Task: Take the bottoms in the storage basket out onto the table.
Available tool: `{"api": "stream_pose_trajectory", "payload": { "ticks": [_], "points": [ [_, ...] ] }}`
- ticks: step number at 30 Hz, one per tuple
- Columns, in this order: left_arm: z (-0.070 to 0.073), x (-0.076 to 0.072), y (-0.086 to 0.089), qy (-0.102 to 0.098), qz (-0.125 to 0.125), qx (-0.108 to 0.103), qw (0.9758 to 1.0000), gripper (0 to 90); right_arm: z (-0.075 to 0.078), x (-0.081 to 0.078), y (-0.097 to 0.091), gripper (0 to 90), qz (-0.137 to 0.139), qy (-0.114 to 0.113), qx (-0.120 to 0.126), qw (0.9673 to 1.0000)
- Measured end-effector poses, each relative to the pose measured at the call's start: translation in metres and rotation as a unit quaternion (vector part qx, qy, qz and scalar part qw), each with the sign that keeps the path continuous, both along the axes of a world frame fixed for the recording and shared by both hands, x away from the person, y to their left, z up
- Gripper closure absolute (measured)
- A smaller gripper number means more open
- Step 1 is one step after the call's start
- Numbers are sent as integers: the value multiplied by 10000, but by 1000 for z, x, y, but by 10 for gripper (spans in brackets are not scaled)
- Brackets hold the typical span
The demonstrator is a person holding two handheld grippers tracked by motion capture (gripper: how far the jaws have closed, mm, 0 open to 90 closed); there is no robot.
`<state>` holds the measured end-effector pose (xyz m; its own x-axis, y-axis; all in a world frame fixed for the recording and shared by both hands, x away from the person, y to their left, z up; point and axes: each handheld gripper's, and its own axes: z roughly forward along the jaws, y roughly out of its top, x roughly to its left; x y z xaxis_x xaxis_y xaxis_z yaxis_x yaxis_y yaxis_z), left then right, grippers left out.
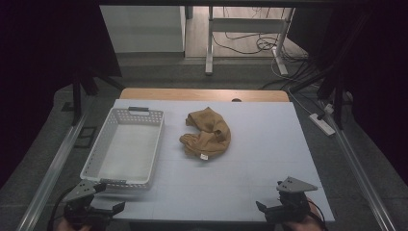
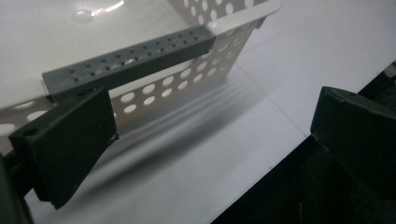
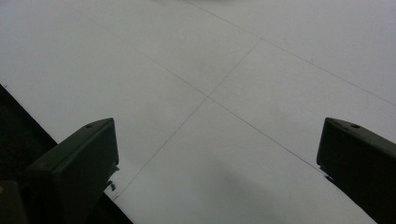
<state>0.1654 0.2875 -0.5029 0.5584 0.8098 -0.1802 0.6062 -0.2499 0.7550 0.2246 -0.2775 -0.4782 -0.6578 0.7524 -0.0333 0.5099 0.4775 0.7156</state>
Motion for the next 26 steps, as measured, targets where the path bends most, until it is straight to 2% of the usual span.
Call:
{"api": "stream_pose_trajectory", "payload": {
  "ticks": [14, 19, 26],
  "points": [
    [-2, -7, 5, 192, 21, 116, 9997, 0, 0, 0, 1, 0, -21, -8, -31, 10000],
    [-2, -9, 8, 265, 40, 116, 9996, 0, 0, 0, 1, 0, -16, -8, -58, 10000],
    [-2, -9, 10, 269, 59, 20, 9996, 0, -1, 1, 3, 0, 18, -11, -138, 9999]
  ]
}}
